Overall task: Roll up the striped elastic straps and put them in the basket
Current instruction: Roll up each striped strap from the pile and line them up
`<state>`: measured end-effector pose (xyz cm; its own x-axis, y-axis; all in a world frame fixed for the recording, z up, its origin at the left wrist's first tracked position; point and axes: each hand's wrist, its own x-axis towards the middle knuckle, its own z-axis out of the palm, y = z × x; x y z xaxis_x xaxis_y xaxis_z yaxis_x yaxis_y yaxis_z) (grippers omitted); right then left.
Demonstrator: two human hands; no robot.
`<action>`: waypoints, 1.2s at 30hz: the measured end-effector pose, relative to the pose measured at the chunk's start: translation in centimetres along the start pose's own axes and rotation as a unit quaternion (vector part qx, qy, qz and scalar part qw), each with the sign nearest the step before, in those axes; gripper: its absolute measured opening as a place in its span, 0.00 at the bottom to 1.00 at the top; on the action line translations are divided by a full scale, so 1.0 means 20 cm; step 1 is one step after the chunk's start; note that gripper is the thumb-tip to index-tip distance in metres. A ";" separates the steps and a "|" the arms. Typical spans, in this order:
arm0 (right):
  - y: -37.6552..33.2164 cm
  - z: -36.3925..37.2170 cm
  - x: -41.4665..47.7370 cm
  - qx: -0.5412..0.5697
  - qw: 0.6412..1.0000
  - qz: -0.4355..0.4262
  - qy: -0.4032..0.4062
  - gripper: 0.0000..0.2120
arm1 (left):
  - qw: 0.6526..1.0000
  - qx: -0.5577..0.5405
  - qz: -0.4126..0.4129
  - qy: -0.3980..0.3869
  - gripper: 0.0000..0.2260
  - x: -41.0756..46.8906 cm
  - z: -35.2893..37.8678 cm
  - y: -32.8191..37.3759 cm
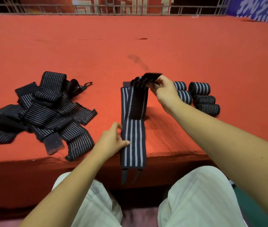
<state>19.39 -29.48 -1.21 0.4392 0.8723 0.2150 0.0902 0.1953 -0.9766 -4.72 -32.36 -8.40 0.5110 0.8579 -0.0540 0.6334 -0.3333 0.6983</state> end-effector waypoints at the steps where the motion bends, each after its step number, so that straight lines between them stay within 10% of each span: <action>1: 0.01 0.01 0.01 -0.006 1.000 0.004 0.001 0.10 | 0.999 0.018 0.029 -0.012 0.23 0.00 0.00 0.00; 7: 0.01 0.10 0.13 -0.004 1.000 0.014 -0.007 0.08 | 0.992 0.109 0.051 -0.044 0.11 0.10 0.00 -0.04; 17: 0.10 0.29 0.42 0.032 0.997 0.073 0.009 0.06 | 0.986 0.036 0.038 0.159 0.08 0.28 0.12 -0.09; 25: 0.37 0.35 0.68 -0.061 0.989 0.134 0.026 0.12 | 0.988 0.075 -0.059 0.124 0.19 0.39 0.08 -0.06; 36: 0.59 0.38 0.84 -0.236 0.954 0.176 0.061 0.12 | 0.973 0.072 -0.085 0.201 0.07 0.43 0.11 -0.07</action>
<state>21.07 -9.16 -9.18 0.6145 0.7823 -0.1020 0.2966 -0.3489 -0.8890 0.06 -25.34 -11.42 0.1412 0.9797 0.1424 0.7786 -0.1988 0.5952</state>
